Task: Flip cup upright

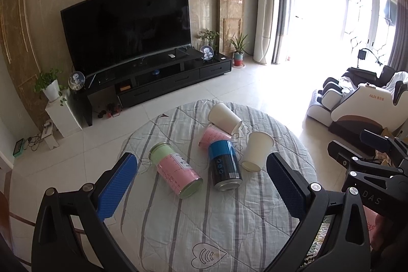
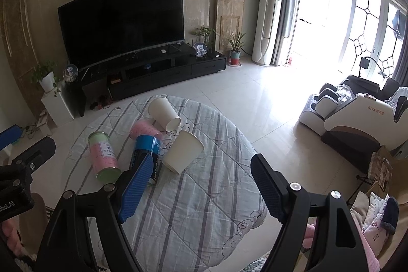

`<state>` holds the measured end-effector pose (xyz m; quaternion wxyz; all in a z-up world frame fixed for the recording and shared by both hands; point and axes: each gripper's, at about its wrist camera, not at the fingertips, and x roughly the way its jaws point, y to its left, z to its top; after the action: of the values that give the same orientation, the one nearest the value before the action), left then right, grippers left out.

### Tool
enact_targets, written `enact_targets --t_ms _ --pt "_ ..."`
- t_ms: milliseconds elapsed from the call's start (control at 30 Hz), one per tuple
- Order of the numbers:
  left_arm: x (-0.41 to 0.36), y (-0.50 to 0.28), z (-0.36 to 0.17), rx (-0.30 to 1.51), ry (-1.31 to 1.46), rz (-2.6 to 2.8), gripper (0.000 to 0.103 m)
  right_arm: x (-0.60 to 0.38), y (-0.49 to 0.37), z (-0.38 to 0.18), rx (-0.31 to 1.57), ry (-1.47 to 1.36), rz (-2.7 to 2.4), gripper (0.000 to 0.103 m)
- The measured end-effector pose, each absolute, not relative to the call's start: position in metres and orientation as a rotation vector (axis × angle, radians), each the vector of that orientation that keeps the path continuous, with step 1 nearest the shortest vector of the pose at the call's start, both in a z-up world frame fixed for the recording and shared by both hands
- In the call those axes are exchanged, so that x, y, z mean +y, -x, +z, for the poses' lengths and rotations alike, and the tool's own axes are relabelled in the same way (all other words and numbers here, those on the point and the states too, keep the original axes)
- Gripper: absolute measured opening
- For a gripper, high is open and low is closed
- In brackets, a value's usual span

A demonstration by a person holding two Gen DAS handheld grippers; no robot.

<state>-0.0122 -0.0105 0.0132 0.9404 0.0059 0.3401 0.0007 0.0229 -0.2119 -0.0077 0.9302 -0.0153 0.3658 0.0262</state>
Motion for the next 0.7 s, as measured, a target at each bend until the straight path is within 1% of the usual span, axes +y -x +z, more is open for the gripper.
enact_targets --t_ms 700 --pt "-0.015 0.0137 0.0191 0.681 -0.015 -0.002 0.103 -0.2136 -0.0213 -0.0084 0.746 0.032 0.055 0.08"
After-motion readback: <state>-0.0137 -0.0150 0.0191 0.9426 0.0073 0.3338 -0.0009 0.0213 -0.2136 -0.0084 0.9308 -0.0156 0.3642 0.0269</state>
